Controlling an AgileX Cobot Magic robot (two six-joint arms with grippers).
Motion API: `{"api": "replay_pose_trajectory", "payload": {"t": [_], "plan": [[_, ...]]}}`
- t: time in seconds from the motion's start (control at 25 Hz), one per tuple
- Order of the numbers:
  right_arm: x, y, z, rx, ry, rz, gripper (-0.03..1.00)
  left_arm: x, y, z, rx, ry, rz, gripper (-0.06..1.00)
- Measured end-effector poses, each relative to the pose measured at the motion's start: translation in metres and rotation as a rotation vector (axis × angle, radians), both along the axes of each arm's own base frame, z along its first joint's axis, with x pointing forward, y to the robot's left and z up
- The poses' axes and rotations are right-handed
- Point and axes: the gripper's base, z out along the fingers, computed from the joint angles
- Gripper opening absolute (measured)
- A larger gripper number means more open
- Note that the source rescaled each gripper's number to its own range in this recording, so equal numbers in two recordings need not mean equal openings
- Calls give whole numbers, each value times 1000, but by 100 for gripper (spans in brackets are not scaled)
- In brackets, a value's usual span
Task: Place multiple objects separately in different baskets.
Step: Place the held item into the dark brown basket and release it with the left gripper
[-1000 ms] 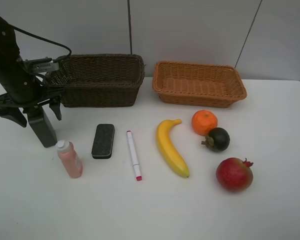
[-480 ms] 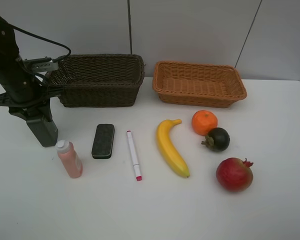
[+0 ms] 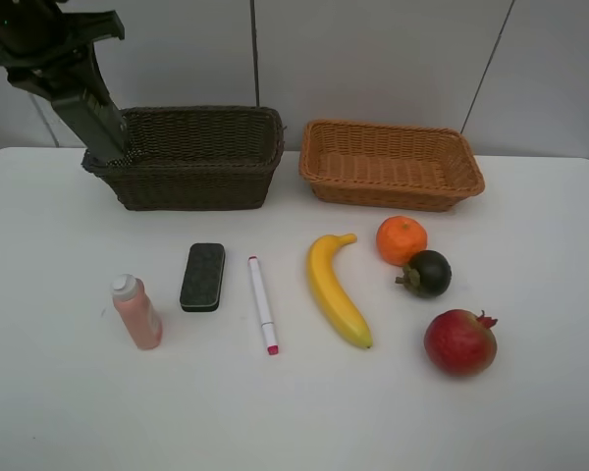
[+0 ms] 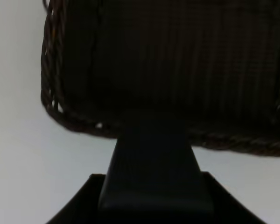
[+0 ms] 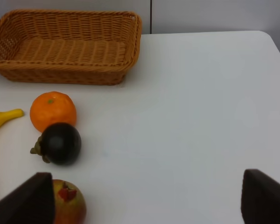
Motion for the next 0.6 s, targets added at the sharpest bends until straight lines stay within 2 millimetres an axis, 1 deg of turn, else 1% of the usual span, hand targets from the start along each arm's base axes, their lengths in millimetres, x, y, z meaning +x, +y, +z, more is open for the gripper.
{"api": "replay_pose_trajectory", "payload": {"t": [0.04, 0.16, 0.32, 0.4, 0.6], "plan": [[0, 0, 0, 0, 0, 0, 80, 7, -1, 9, -1, -32, -4, 36], [0, 0, 0, 0, 0, 0, 80, 34, -2, 13, 1, -81, -18, 36], [0, 0, 0, 0, 0, 0, 80, 65, -1, -14, 22, -69, -26, 36], [0, 0, 0, 0, 0, 0, 80, 78, 2, -35, 39, -48, -27, 36], [0, 0, 0, 0, 0, 0, 80, 96, 10, -80, 67, 6, -15, 36]]}}
